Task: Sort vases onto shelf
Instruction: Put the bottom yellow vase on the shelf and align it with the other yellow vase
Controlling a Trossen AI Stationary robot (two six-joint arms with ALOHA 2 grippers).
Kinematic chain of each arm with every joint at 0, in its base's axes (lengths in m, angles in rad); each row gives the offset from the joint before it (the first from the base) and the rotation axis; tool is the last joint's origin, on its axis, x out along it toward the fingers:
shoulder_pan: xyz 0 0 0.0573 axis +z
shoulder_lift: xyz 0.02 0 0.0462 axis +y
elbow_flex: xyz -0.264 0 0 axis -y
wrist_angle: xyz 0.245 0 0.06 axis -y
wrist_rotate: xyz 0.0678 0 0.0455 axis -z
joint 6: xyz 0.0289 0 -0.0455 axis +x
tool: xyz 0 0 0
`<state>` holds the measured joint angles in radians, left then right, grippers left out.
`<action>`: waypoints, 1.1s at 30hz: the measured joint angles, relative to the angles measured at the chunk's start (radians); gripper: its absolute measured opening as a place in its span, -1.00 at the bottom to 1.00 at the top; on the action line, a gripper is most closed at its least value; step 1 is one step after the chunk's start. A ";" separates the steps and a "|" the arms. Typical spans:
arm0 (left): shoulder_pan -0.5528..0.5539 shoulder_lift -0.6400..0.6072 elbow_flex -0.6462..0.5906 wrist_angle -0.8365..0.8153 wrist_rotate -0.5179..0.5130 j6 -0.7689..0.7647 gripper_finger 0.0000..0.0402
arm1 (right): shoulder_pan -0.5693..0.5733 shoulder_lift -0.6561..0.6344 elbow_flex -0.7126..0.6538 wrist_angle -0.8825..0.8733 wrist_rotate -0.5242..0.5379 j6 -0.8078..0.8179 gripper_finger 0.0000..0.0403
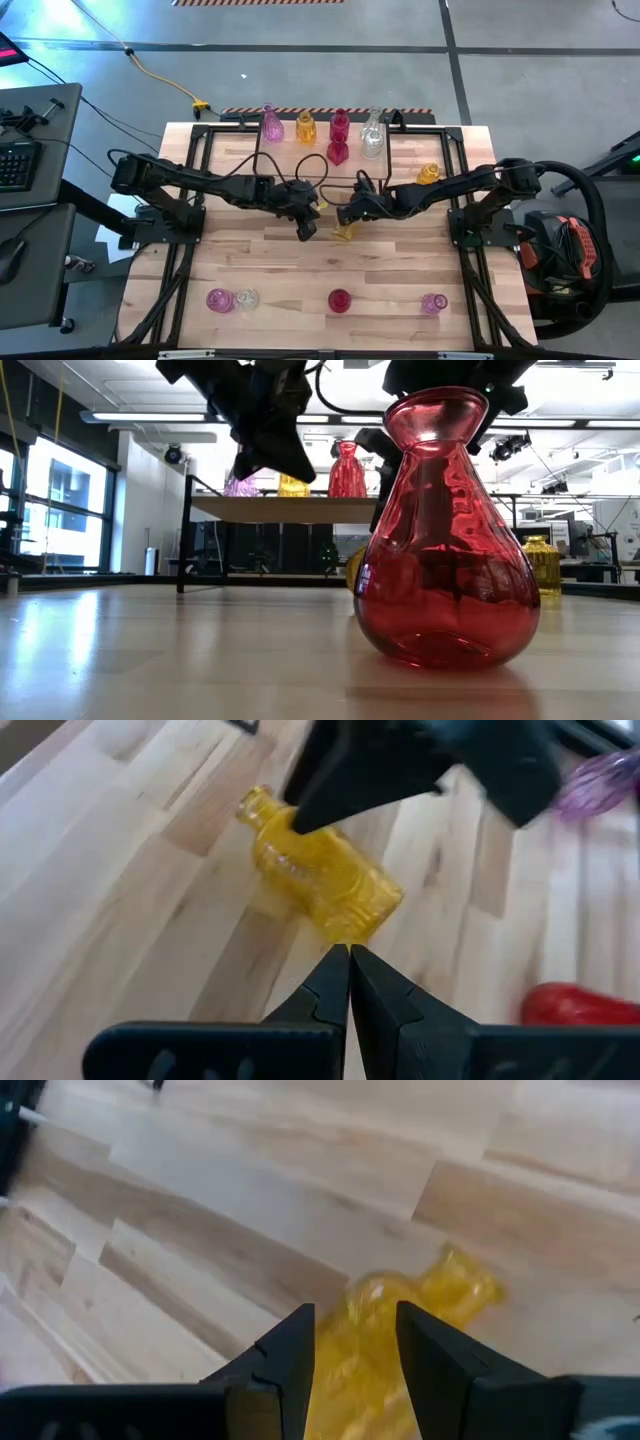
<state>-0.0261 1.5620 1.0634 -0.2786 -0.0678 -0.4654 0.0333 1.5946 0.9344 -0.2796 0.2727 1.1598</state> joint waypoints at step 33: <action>-0.036 0.000 0.000 0.089 0.037 -0.030 -0.99 | -0.122 0.017 0.000 -0.044 -0.116 -0.216 -0.39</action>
<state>-0.0616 1.5620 1.0634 -0.1894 -0.0303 -0.4950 -0.0882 1.6112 0.9340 -0.3236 0.1570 0.9439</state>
